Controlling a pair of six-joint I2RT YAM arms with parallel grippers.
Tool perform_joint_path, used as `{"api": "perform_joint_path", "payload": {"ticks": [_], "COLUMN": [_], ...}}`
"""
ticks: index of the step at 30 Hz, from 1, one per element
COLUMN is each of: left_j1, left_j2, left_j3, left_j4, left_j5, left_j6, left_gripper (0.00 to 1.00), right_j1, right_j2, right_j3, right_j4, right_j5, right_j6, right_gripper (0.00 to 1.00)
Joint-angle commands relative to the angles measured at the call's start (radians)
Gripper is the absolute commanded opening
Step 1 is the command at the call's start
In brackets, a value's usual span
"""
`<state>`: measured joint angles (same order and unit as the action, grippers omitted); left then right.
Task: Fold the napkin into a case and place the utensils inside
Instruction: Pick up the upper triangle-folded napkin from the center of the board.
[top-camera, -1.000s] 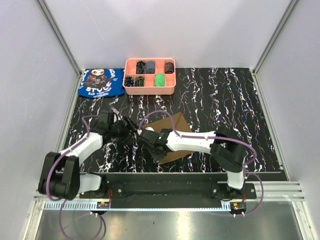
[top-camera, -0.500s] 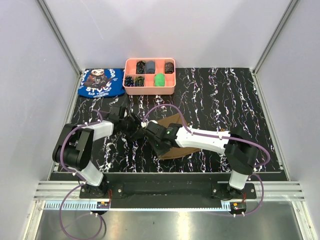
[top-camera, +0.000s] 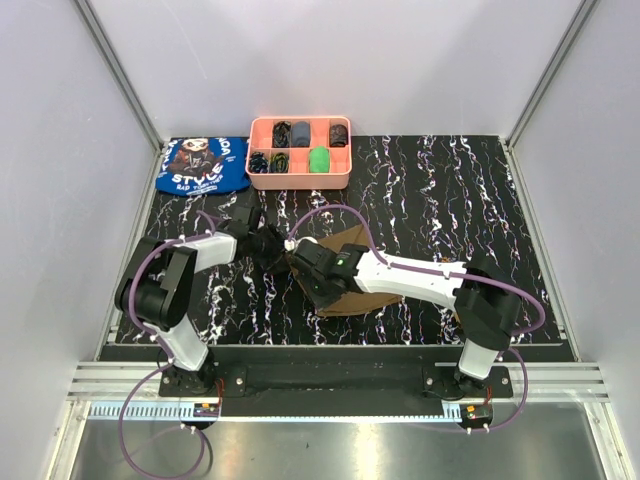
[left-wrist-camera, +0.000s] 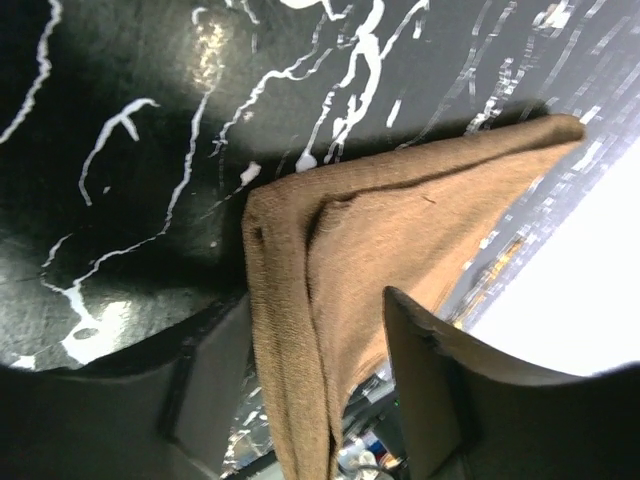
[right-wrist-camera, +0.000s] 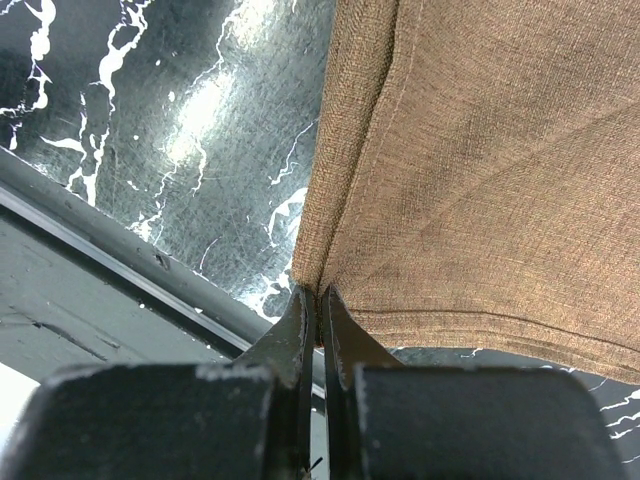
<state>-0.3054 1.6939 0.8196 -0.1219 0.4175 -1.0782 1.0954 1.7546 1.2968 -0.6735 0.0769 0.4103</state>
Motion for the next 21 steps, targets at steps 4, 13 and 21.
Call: {"api": "perform_joint_path", "payload": {"ticks": [4,13,21], "left_j1": [-0.021,-0.014,0.219], "left_j2": [0.044,-0.063,-0.382], "left_j3": [0.065,0.179,0.185], "left_j4": [-0.082,-0.184,-0.401], "left_j5": [-0.134,-0.206,-0.192], "left_j6": [0.029,0.174,0.305], "left_gripper": [0.39,0.00,0.00], "right_j1": [-0.008,0.000,0.125], "right_j2": [-0.060,-0.047,0.087], "right_j3": [0.024,0.041,0.299], "right_j4": [0.020,0.037,0.077], "right_j5": [0.003,-0.069,-0.212], "right_j6": [-0.005,-0.004,0.001], "right_gripper": [0.00,0.00,0.00]}}
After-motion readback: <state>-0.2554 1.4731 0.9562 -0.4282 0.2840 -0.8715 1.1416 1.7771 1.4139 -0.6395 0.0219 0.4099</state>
